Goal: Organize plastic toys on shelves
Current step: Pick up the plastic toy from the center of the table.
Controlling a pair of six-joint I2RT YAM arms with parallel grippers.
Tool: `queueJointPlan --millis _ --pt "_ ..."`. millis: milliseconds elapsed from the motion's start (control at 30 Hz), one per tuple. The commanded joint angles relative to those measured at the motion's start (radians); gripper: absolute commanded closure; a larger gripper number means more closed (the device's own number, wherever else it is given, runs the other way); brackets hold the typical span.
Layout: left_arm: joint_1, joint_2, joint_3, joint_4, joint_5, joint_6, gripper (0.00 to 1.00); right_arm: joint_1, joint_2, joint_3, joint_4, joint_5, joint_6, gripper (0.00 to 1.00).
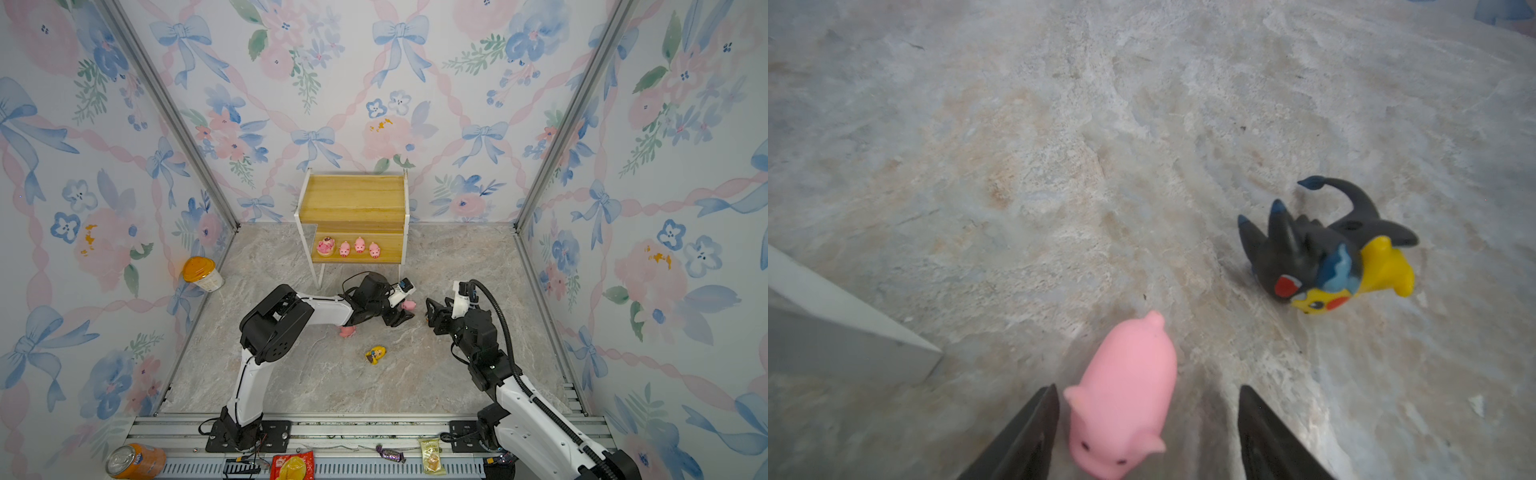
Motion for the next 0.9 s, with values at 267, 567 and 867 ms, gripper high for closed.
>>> queueJointPlan --millis 267,567,867 --pt "-0.018 -0.031 -0.043 0.004 0.023 -0.019 0.40 -0.010 -0.001 -0.025 0.043 -0.017 0.006 0.35" --pt "-0.018 -0.054 -0.079 0.045 -0.008 -0.046 0.48 -0.010 -0.002 -0.030 0.051 -0.017 0.008 0.36" --pt "-0.020 -0.042 -0.087 0.147 -0.043 -0.108 0.46 -0.009 -0.011 -0.041 0.064 -0.017 0.008 0.36"
